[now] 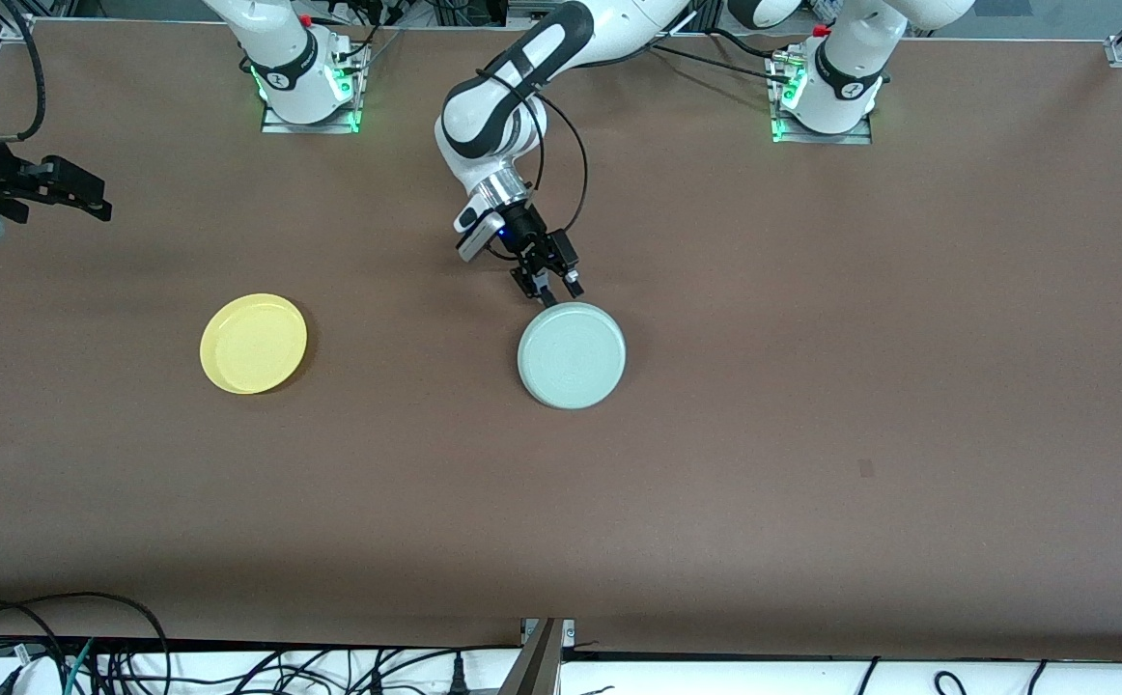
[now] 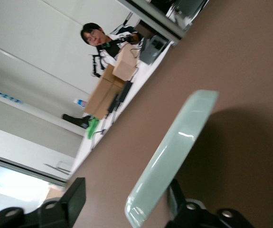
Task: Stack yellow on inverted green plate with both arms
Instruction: 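Set the green plate upside down beside the yellow plate, left gripper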
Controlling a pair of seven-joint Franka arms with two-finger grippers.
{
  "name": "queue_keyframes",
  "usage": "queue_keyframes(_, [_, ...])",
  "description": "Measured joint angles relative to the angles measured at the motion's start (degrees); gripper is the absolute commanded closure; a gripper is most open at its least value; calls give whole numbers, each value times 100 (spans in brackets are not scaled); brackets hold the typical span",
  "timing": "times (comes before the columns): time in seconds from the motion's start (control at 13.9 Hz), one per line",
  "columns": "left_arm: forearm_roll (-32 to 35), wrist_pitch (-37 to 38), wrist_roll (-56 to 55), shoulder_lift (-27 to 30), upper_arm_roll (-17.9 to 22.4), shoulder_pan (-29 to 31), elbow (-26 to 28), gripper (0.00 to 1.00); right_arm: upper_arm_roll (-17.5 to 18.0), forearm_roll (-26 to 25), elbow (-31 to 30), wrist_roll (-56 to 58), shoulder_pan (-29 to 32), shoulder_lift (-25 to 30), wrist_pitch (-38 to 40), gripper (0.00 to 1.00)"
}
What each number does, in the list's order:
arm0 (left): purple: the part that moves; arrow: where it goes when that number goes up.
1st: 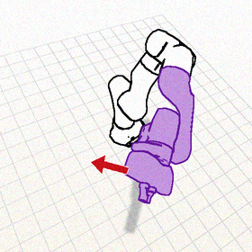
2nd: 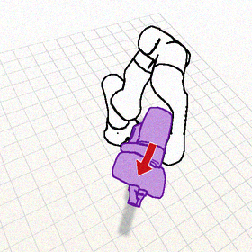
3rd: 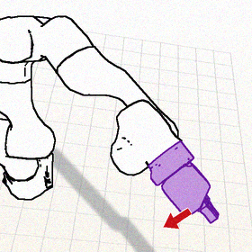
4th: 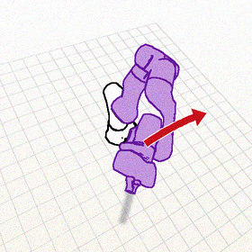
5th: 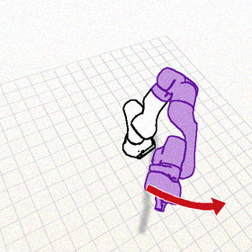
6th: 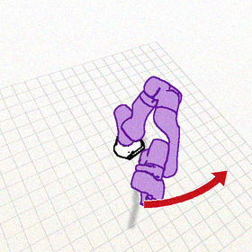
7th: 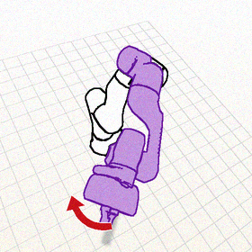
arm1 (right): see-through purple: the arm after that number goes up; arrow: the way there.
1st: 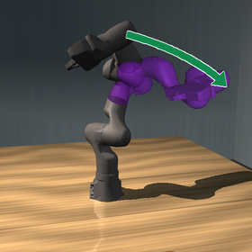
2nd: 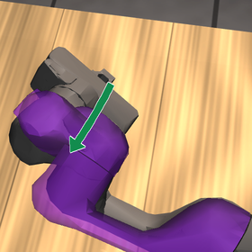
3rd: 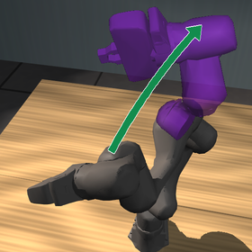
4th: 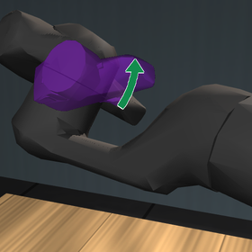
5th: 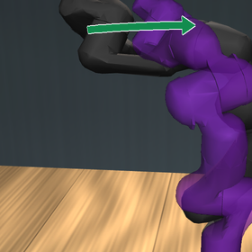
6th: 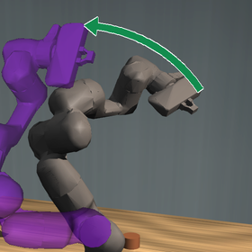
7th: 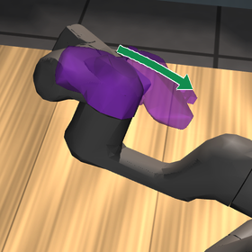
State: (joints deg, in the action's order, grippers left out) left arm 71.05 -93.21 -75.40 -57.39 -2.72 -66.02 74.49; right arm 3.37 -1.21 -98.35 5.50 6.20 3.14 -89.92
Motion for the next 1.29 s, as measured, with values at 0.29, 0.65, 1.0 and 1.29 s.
queue_keyframes(0.29, [-13,-1309,-812,-8,-5,15,-5,0,0,0,0,0,0,0,0,0])
queue_keyframes(0.65, [-968,-2737,-1319,29,16,391,-211,0,0,0,0,0,0,0,0,0])
queue_keyframes(1.0, [-3668,-3066,-991,576,1,844,-372,0,-46,-14,4,0,10,-143,-135,0])
queue_keyframes(1.29, [-4910,-3065,-856,1175,4,1330,-396,0,-63,-200,5,0,30,-625,-189,0])
